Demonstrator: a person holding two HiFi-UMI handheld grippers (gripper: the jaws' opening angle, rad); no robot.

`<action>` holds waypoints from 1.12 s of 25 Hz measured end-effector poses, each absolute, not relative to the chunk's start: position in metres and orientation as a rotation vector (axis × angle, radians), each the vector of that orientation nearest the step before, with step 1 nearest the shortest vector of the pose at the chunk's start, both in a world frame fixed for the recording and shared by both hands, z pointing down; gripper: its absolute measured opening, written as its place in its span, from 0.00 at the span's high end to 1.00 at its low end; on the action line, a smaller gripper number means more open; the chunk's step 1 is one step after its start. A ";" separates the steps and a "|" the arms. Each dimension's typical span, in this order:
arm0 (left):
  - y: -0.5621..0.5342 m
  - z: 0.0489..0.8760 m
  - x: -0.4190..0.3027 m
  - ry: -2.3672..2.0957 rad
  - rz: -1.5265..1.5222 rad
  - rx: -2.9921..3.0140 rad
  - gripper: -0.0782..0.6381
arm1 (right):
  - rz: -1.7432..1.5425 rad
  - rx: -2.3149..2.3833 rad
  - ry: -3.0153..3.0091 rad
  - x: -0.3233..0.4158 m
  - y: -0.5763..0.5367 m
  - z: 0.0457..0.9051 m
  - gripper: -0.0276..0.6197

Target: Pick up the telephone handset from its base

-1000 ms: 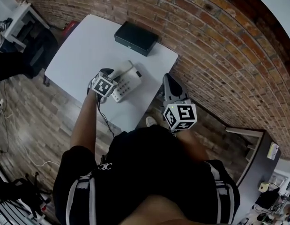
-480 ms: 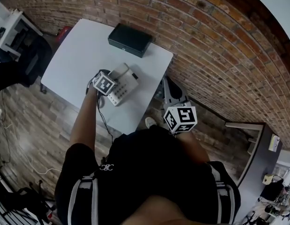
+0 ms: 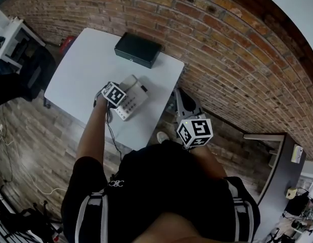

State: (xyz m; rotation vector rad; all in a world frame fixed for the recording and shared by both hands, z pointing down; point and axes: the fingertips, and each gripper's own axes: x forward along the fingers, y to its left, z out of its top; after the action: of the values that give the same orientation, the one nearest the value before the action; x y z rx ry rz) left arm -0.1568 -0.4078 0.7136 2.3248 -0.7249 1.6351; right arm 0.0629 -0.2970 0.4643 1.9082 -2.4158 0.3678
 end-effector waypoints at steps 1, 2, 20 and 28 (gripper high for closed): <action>-0.408 0.713 -0.157 -0.726 1.642 2.321 0.60 | 0.367 1.908 -2.416 0.063 -0.297 0.464 0.96; -0.408 0.713 -0.157 -0.730 1.651 2.320 0.60 | 0.364 1.907 -2.418 0.063 -0.297 0.463 0.96; -0.394 0.647 -0.172 -1.086 1.444 2.436 0.60 | 0.355 1.782 -2.553 0.035 -0.302 0.455 0.96; -0.383 0.594 -0.188 -1.275 1.239 2.456 0.60 | 0.341 1.659 -2.645 0.005 -0.308 0.451 0.96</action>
State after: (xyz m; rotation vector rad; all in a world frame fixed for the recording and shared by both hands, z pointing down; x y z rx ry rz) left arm -0.1881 -0.3832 0.5940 2.4562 -1.2753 1.2393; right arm 0.0054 -0.3076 0.4509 1.6592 -2.6446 0.3406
